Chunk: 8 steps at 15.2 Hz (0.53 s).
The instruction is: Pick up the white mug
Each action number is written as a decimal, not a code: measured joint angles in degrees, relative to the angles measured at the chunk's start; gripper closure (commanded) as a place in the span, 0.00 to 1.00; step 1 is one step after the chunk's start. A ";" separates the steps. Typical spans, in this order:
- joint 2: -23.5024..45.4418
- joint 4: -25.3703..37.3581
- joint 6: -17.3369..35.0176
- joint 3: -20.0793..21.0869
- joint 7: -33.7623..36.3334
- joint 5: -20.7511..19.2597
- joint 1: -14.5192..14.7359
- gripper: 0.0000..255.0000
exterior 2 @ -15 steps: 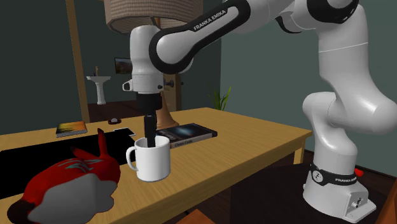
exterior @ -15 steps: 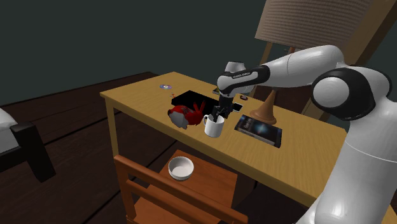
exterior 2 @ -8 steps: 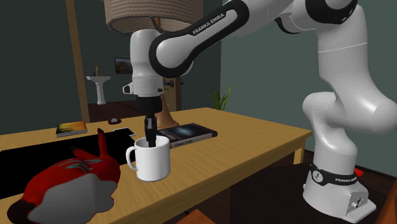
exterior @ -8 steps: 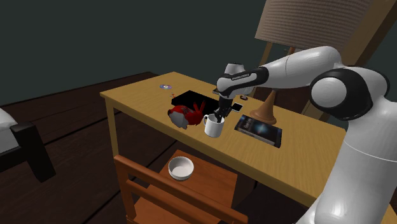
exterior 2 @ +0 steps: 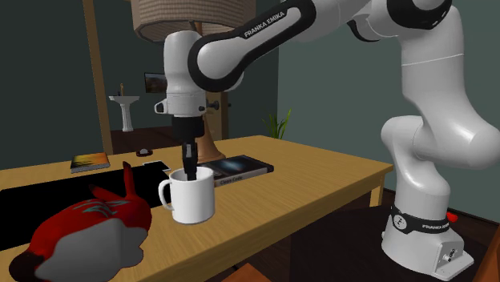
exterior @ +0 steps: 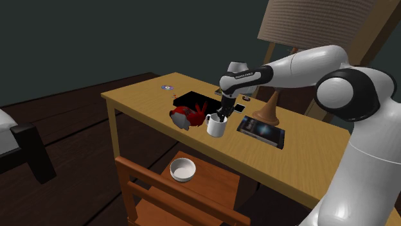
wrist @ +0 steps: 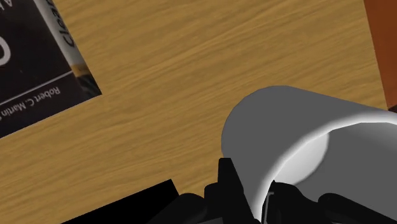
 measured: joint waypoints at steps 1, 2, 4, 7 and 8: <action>-0.34 0.31 -0.63 -0.01 0.08 -0.09 0.04 1.00; -0.49 0.75 -1.22 -0.01 0.16 -0.14 0.07 1.00; -0.85 1.82 -2.63 -0.07 0.16 -0.25 0.03 1.00; -1.88 3.00 -4.82 -0.13 0.33 -0.54 0.08 1.00; -2.04 3.49 -5.45 -0.15 0.33 -0.58 0.07 1.00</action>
